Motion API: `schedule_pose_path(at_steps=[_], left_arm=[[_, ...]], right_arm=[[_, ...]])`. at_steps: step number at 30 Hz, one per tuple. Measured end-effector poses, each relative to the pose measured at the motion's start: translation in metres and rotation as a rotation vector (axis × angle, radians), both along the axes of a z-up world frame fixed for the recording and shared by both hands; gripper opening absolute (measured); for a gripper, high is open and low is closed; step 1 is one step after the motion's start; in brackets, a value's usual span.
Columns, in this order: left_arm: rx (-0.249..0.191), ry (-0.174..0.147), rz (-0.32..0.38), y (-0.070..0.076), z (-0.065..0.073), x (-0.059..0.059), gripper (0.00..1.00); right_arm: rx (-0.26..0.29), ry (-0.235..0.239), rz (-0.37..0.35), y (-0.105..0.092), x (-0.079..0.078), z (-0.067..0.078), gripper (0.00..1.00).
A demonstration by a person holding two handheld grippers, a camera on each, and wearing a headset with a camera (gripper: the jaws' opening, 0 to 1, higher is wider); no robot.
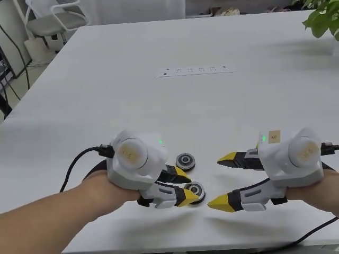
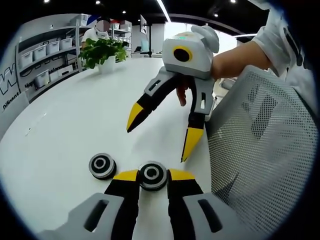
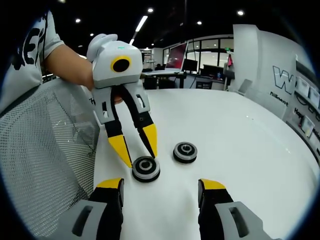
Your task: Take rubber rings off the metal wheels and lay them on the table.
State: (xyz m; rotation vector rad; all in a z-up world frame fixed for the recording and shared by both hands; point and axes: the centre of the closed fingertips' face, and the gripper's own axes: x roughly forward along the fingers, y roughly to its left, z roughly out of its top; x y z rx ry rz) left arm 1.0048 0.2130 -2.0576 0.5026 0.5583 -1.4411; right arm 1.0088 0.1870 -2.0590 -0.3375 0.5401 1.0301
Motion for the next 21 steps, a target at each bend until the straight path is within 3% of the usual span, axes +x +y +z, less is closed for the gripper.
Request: schedule_pose_path(at_steps=[8,21], left_arm=[[0.018,-0.033,-0.008,-0.0009,-0.0051,0.0001,0.1],[-0.001,-0.042,0.026,-0.0009,-0.0041,0.002,0.08]], right_arm=[[-0.003,0.003,-0.003,-0.0002,-0.0012,-0.0018,0.58],[-0.008,0.004,0.018,0.0086,-0.0018,-0.0049,0.56]])
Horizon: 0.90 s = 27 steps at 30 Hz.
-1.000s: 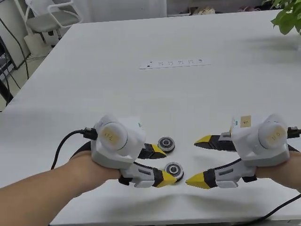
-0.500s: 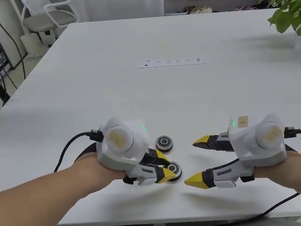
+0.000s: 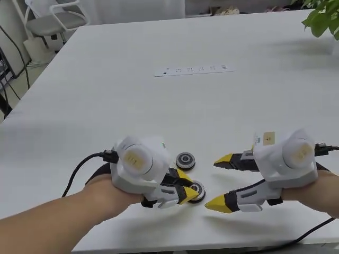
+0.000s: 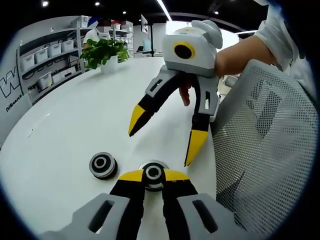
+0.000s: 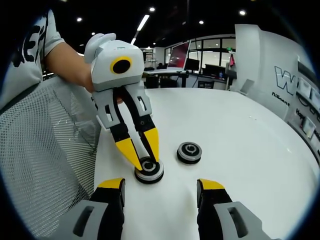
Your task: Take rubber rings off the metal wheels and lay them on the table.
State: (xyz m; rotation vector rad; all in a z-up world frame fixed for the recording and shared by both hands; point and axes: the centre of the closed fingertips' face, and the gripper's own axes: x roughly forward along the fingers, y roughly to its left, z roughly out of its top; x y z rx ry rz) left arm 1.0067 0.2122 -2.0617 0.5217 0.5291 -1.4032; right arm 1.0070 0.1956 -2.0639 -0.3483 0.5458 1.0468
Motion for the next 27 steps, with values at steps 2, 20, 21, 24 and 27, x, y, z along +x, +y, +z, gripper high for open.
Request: schedule_pose_path(at_steps=[2,20,21,24,27], left_arm=[[-0.003,-0.001,0.002,0.0,0.0,0.0,0.08],[-0.012,-0.01,0.014,0.0,0.0,0.0,0.07],[-0.012,-0.01,0.014,0.0,0.0,0.0,0.07],[-0.013,-0.011,0.013,0.0,0.0,-0.001,0.07],[-0.014,-0.011,0.013,-0.001,-0.001,0.0,0.07]], right_arm=[[-0.002,0.001,0.006,0.001,-0.001,-0.001,0.56],[0.056,0.074,0.006,0.015,0.002,-0.007,0.37],[0.057,0.075,0.006,0.015,0.002,-0.007,0.36],[0.063,0.087,0.015,0.019,0.001,-0.008,0.33],[0.05,0.083,0.032,0.022,-0.001,-0.01,0.31]])
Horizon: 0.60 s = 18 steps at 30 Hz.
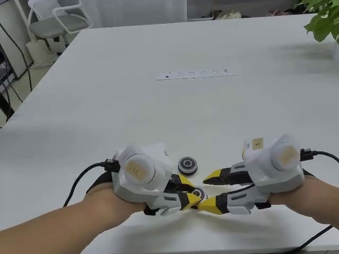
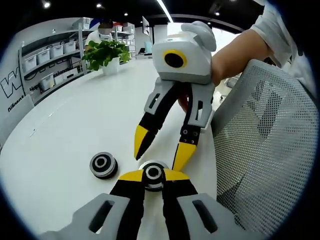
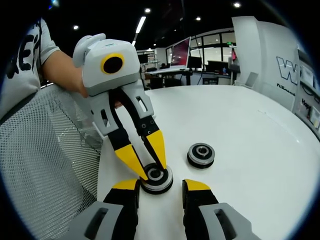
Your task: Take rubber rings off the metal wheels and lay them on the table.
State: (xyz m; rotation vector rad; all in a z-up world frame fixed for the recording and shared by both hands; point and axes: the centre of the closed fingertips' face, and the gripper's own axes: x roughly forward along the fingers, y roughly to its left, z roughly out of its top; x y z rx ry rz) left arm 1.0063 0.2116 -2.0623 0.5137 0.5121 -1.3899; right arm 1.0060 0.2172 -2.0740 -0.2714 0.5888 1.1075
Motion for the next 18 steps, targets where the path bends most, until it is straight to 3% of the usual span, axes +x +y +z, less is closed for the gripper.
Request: schedule_pose_path(at_steps=[18], left_arm=[[0.004,-0.002,0.015,0.0006,-0.0002,-0.0001,0.07]], right_arm=[[-0.008,0.028,-0.01,-0.0017,-0.0064,-0.0044,0.22]])
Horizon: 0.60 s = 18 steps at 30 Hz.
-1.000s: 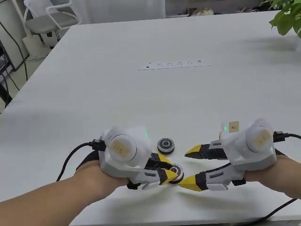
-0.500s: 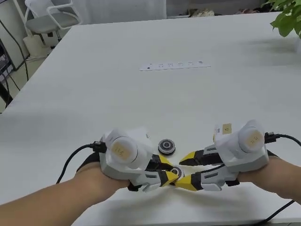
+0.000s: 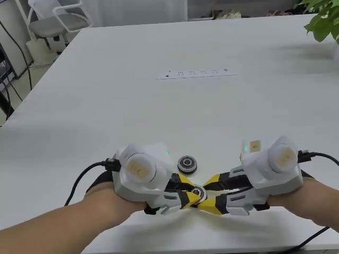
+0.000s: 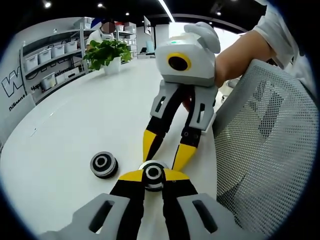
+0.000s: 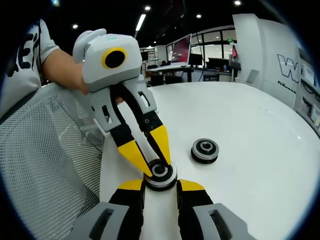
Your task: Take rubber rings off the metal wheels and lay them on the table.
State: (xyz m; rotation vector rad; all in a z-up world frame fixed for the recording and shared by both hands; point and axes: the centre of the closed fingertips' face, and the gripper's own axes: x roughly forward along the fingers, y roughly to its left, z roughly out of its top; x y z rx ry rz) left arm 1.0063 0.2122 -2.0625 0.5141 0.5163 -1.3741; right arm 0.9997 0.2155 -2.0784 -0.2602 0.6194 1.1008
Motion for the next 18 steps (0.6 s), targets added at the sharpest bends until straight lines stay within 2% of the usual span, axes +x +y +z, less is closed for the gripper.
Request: schedule_pose_path(at_steps=[11,15,16,18], left_arm=[[-0.001,-0.001,0.002,0.0,0.0,0.0003,0.07],[-0.001,-0.002,0.003,-0.0001,-0.0001,0.0006,0.07],[-0.001,-0.003,0.003,-0.0001,-0.0001,0.0006,0.07],[0.0,-0.004,0.004,-0.0001,-0.0001,0.0007,0.07]], right_arm=[[-0.007,0.028,-0.025,-0.0064,-0.0017,-0.002,0.12],[-0.019,0.03,-0.043,-0.0103,0.0004,-0.0028,0.01],[-0.01,0.044,-0.052,-0.01,0.0005,-0.0029,0.01],[-0.015,0.041,-0.051,-0.01,0.0007,-0.0033,0.01]])
